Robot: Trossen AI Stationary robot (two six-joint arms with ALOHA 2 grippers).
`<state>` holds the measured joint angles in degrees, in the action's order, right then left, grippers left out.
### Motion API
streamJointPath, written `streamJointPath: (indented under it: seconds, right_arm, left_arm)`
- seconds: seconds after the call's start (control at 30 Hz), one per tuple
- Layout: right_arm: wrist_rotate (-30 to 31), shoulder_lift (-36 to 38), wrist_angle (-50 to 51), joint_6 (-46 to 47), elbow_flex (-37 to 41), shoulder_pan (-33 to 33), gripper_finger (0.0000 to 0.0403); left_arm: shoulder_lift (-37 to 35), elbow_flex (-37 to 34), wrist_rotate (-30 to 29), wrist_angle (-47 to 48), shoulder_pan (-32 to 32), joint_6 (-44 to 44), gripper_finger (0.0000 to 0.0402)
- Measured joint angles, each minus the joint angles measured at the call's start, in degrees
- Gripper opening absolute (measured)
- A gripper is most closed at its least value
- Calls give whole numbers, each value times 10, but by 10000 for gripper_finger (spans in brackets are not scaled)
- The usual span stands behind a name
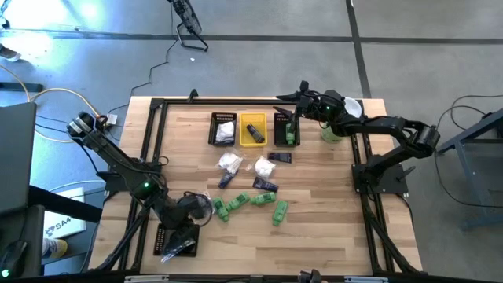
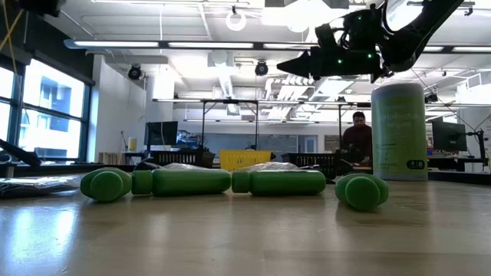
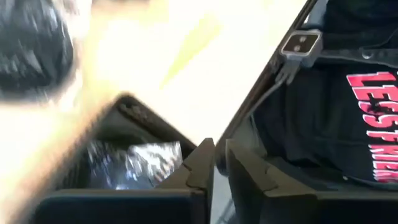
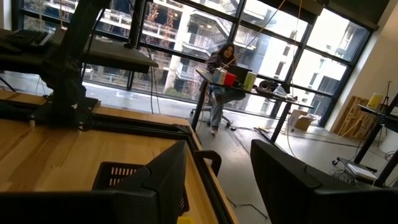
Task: Pick & Place Travel size toiletries
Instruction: Put the black hairbrush into the bottom black bin
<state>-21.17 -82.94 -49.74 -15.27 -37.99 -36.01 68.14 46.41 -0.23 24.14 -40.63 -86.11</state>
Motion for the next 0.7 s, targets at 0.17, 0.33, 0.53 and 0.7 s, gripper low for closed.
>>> streamJointPath:
  seconds: [0.17,0.33,0.53,0.7]
  right_arm:
    - [0,0,-13,0,0,0,173]
    - [0,0,-24,0,0,0,173]
    - [0,0,-24,-13,0,0,173]
    - [2,0,-24,-15,0,0,173]
  left_arm:
    - [-2,0,-4,5,56,89,8]
    - [-3,0,23,6,136,244,4]
    - [-3,0,74,58,222,362,5]
    - [-3,0,139,110,277,432,5]
